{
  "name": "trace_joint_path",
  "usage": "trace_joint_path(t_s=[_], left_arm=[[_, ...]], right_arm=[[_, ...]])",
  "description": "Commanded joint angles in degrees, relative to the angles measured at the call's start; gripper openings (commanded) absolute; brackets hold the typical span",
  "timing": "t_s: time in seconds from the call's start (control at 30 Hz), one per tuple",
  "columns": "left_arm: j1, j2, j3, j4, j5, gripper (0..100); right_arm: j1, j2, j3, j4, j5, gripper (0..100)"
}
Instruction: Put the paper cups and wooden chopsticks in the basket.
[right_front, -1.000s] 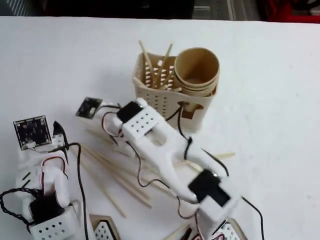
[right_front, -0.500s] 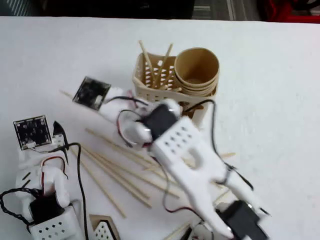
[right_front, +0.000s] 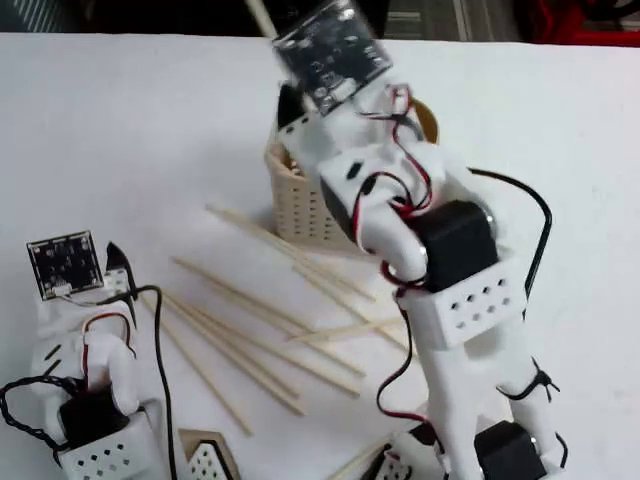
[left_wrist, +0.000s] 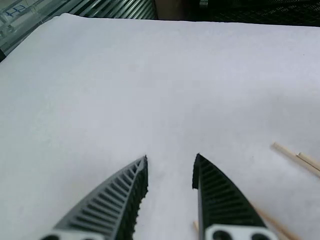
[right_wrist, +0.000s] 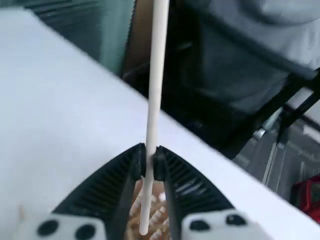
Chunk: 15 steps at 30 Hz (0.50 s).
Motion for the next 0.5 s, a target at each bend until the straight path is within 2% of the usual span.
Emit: trace_joint_path(t_s=[0.0,0.3,0.47], left_arm=[[-0.04,-0.40,-0.18,-0.97,0.26,16],[-0.04,-0.40,-0.18,-0.97,0.26,16],[-0.04,-0.40,-0.18,-0.97,0.26,16]], right_arm=[[1.36,-2.07,5.89,-9.54,-0.53,1.8],[1.63,-2.15,30.33,-30.55,-0.53,1.8],[3.38,-2.15,37.71,-37.05,-0.53,2.2]])
